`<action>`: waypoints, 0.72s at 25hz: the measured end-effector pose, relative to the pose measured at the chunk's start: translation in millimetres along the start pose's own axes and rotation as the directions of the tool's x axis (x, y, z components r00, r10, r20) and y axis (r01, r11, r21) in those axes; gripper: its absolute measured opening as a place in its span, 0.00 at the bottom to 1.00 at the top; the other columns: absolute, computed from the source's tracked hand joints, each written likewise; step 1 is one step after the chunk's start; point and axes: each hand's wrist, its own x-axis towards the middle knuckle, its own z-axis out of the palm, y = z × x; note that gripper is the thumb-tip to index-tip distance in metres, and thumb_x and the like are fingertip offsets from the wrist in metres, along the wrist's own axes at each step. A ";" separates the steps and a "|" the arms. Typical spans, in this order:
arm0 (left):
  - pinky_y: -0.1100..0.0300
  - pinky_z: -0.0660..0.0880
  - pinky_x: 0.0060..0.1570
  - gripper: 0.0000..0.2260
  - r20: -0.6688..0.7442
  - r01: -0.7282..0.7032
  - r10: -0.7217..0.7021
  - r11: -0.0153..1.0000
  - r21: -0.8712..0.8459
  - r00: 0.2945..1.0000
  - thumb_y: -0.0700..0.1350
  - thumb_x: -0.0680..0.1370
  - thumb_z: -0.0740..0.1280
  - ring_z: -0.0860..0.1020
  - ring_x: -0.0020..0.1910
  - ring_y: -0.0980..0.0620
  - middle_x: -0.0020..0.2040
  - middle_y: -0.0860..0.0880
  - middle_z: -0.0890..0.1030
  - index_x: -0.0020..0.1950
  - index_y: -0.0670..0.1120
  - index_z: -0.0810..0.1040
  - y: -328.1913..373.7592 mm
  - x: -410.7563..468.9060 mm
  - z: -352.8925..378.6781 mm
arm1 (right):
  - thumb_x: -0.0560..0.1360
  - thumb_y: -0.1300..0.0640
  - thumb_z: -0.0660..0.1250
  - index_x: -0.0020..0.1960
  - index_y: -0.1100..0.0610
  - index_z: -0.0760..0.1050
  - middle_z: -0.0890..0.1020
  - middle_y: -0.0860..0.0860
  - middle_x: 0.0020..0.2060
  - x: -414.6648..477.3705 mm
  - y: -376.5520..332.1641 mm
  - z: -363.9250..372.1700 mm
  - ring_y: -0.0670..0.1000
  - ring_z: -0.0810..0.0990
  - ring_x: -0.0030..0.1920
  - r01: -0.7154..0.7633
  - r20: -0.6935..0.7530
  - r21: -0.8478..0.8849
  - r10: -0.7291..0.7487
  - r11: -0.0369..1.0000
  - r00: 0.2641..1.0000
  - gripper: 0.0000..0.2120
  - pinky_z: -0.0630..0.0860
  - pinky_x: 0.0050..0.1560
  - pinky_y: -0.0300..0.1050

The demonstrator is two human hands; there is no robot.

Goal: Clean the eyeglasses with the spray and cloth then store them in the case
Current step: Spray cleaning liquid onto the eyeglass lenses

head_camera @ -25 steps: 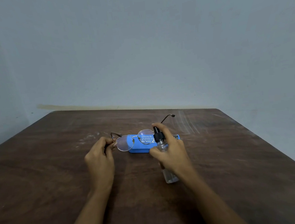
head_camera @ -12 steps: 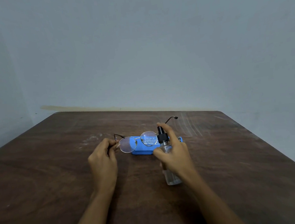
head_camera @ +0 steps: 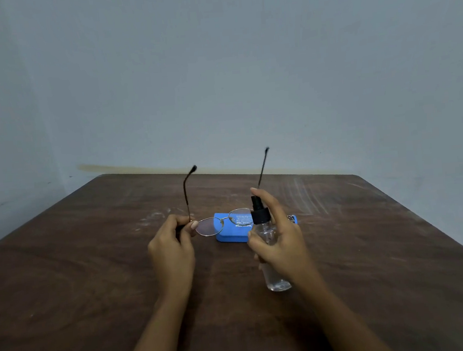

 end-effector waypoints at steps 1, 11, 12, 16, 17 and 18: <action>0.65 0.73 0.36 0.05 0.015 0.055 -0.054 0.997 -0.058 0.998 0.35 0.72 0.67 0.80 0.34 0.53 0.35 0.51 0.80 0.39 0.43 0.78 1.3 1.2 -0.2 | 0.68 0.64 0.63 0.63 0.35 0.63 0.76 0.62 0.35 -0.9 -0.1 0.5 0.64 0.75 0.29 0.015 0.000 -0.001 -0.015 1.000 1.000 0.32 0.78 0.31 0.57; 0.71 0.76 0.28 0.06 0.490 0.677 -0.467 0.476 -0.562 0.736 0.30 0.74 0.62 0.80 0.26 0.58 0.33 0.44 0.79 0.39 0.36 0.76 7.9 10.5 -6.9 | 0.69 0.66 0.64 0.59 0.26 0.60 0.74 0.56 0.29 -5.9 -1.5 12.0 0.44 0.69 0.24 0.117 0.086 -0.007 -0.116 0.993 0.990 0.36 0.68 0.29 0.30; 0.70 0.77 0.28 0.07 0.515 0.708 -0.490 0.409 -0.576 0.703 0.30 0.74 0.61 0.81 0.26 0.58 0.31 0.44 0.80 0.38 0.36 0.76 7.8 11.6 -7.2 | 0.69 0.66 0.64 0.58 0.25 0.60 0.74 0.56 0.28 -5.9 -1.1 13.3 0.44 0.69 0.24 0.129 0.073 -0.012 -0.128 0.992 0.989 0.37 0.67 0.29 0.29; 0.69 0.76 0.25 0.16 0.589 0.769 -0.546 0.175 -0.615 0.596 0.28 0.75 0.59 0.81 0.25 0.55 0.25 0.46 0.82 0.29 0.35 0.79 4.2 15.5 -8.6 | 0.69 0.64 0.65 0.61 0.30 0.61 0.71 0.45 0.26 -3.1 1.7 20.8 0.44 0.70 0.25 0.204 0.048 -0.057 -0.201 0.977 0.978 0.34 0.65 0.29 0.28; 0.69 0.76 0.25 0.19 0.609 0.779 -0.547 0.134 -0.613 0.574 0.28 0.75 0.58 0.81 0.25 0.55 0.25 0.46 0.82 0.26 0.35 0.79 3.5 15.9 -8.9 | 0.68 0.62 0.64 0.63 0.32 0.61 0.72 0.43 0.27 -2.5 2.0 23.8 0.43 0.70 0.26 0.217 0.049 -0.074 -0.214 0.973 0.976 0.33 0.65 0.30 0.28; 0.69 0.76 0.24 0.20 0.628 0.787 -0.545 0.102 -0.608 0.556 0.29 0.75 0.58 0.81 0.25 0.55 0.25 0.45 0.82 0.25 0.36 0.80 3.1 16.4 -9.5 | 0.68 0.60 0.64 0.64 0.33 0.60 0.73 0.39 0.29 -1.8 1.7 27.4 0.42 0.71 0.28 0.222 0.047 -0.084 -0.219 0.971 0.975 0.31 0.66 0.32 0.27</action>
